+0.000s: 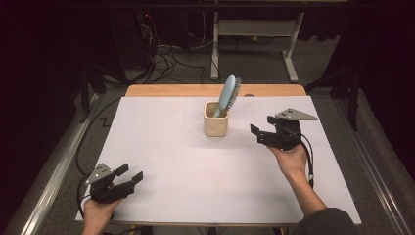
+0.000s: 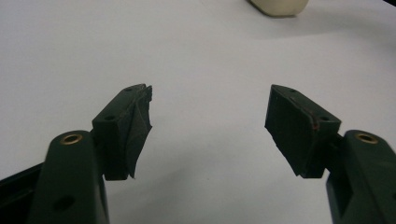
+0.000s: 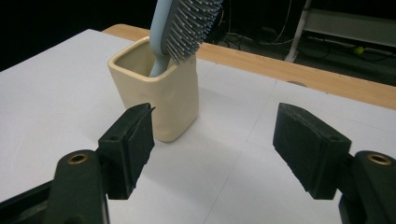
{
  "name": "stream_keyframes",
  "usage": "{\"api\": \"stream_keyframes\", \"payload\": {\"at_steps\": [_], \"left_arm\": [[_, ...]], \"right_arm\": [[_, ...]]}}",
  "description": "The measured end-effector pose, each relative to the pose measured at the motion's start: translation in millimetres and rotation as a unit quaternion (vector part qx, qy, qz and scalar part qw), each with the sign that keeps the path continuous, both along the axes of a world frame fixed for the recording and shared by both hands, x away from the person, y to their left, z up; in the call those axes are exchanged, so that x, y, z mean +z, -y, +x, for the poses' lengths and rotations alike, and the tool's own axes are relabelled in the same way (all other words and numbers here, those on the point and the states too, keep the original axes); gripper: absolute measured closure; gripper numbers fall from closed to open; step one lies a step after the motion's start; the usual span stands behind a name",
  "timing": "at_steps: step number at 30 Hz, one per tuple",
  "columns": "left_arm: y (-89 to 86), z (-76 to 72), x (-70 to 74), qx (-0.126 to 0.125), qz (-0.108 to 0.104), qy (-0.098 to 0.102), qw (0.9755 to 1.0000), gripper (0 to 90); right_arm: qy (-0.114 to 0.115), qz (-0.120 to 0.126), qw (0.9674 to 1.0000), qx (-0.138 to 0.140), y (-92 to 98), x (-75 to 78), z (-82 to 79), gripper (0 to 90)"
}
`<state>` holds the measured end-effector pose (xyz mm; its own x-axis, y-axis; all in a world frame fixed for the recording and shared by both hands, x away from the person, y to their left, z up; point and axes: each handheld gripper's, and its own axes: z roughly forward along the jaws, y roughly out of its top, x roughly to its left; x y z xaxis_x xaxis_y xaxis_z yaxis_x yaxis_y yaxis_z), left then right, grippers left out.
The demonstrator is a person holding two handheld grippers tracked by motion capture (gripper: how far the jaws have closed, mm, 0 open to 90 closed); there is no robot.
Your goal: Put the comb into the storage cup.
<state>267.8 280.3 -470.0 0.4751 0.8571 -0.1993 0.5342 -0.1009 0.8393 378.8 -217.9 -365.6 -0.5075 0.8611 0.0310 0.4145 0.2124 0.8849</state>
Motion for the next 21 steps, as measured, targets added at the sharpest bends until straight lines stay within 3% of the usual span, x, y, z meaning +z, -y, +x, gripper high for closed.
{"api": "stream_keyframes", "payload": {"at_steps": [21], "left_arm": [[0.0, -0.4, 0.3, -0.002, -0.002, -0.001, 1.0000, 31.8]], "right_arm": [[0.008, 0.015, 0.9998, 0.009, 19.8, -7.7, -24.3, 28.4]]}}
